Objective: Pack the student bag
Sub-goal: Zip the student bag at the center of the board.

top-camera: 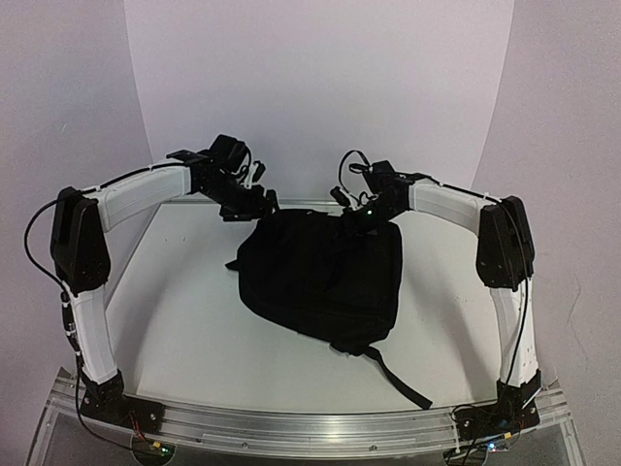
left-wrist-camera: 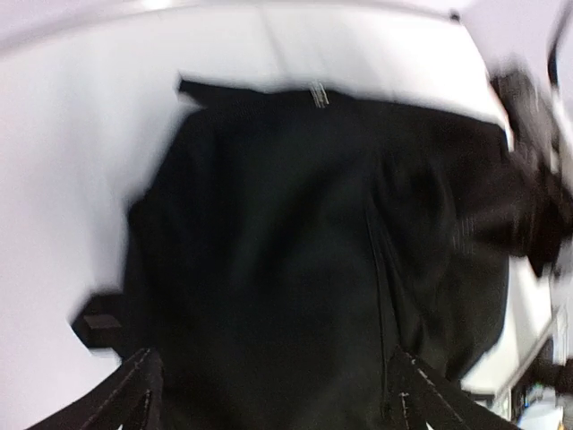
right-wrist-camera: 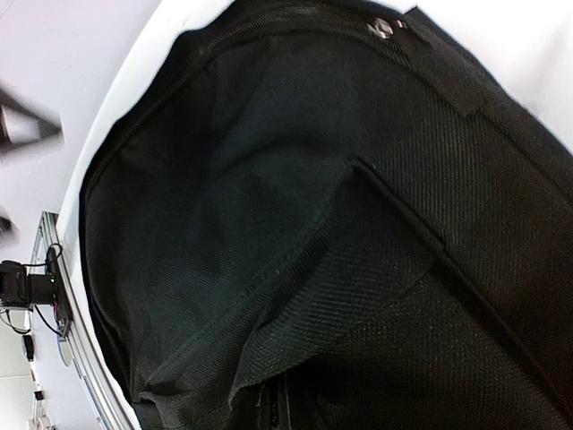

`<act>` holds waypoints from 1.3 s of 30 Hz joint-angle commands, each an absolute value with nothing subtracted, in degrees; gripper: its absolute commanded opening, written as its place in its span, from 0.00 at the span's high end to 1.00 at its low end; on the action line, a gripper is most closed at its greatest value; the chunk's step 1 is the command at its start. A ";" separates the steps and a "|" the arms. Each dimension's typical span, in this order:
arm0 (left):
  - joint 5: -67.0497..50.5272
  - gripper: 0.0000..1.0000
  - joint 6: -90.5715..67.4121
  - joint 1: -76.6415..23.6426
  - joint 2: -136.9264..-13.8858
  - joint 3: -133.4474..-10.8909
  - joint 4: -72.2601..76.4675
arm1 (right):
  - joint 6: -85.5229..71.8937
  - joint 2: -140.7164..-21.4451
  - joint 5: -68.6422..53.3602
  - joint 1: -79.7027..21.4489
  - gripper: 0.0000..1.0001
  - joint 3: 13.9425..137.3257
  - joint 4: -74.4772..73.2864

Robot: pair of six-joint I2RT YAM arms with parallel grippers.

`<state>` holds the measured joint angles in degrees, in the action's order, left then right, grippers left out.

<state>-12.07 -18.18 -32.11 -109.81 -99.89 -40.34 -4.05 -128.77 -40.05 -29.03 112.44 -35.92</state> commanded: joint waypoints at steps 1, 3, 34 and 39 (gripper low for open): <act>-6.67 0.11 -18.07 -26.66 -120.62 -112.61 -42.25 | -3.08 -124.84 -40.76 -29.64 1.00 110.81 -36.03; -8.22 0.11 -17.52 -25.78 -126.79 -119.49 -44.13 | -3.16 -124.79 -40.09 -29.64 1.00 111.05 -36.01; -19.04 0.09 -16.56 -26.38 -104.00 -91.18 -34.44 | -4.05 -124.22 -41.71 -31.98 1.00 111.02 -36.12; -20.45 0.02 -9.04 -26.50 -122.42 -115.73 -42.66 | -4.52 -122.69 -41.14 -32.51 1.00 107.84 -36.01</act>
